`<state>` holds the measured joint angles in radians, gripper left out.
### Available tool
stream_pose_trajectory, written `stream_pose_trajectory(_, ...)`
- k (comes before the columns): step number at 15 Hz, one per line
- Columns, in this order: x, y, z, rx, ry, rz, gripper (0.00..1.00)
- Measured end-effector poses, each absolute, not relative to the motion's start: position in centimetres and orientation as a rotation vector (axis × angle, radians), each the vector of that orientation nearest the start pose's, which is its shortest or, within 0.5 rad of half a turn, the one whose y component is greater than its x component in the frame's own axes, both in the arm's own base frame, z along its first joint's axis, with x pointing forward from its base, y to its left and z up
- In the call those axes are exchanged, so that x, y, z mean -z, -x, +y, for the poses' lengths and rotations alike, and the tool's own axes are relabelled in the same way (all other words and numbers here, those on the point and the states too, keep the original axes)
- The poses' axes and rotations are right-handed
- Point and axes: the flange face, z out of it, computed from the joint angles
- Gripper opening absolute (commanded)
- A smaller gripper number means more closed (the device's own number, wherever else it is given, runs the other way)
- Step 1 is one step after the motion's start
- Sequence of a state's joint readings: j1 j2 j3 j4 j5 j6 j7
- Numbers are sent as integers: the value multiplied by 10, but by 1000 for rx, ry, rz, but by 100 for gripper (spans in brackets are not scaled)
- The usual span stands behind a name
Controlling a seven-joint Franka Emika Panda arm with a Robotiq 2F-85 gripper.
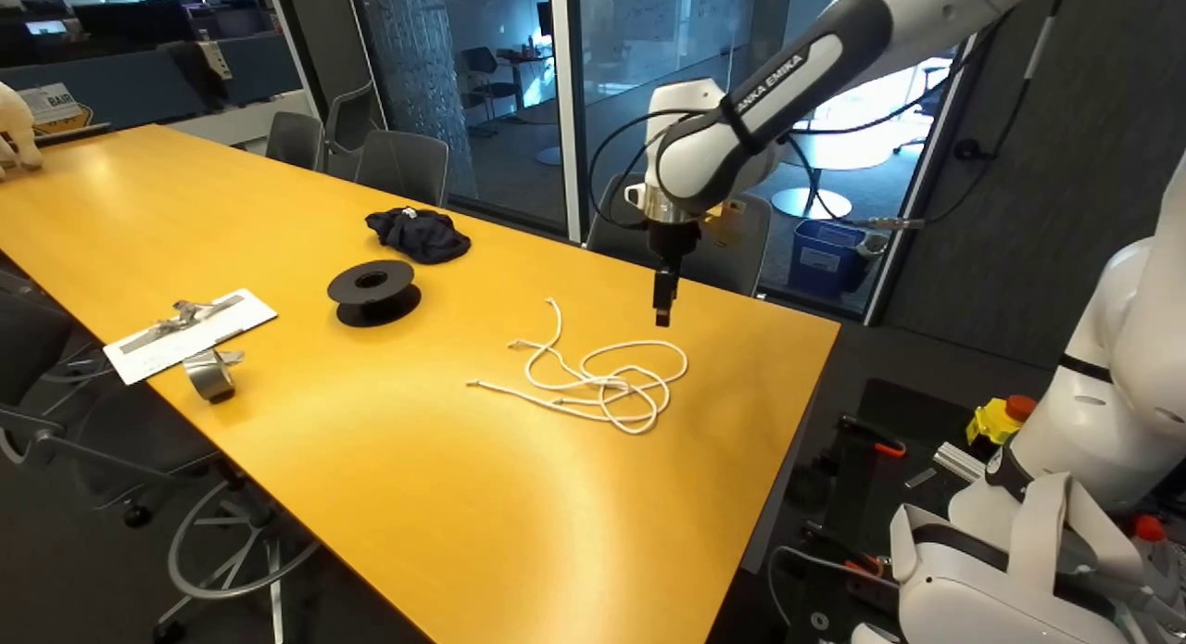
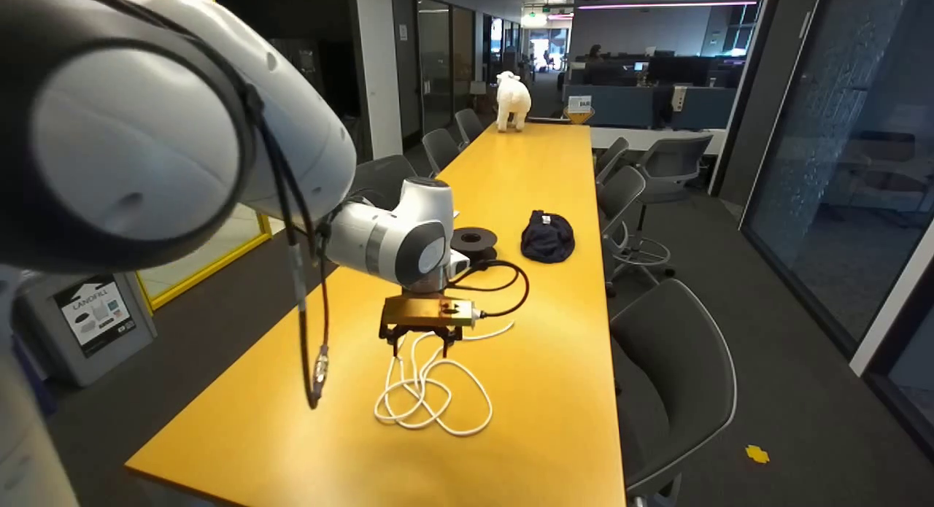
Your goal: Separate the two white ropes
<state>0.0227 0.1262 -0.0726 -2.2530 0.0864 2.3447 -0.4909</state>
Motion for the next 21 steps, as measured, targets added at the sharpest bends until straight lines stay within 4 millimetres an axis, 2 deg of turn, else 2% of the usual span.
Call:
stream_pose_trajectory(4, -266, -579, -19, -46, 2966, -632, 100)
stream_pose_trajectory(8, -234, -606, -13, -71, 2941, -656, 100)
stream_pose_trajectory(13, -207, -619, -7, -118, 2966, -665, 100)
stream_pose_trajectory(21, -183, -624, 5, -169, 2990, -656, 100)
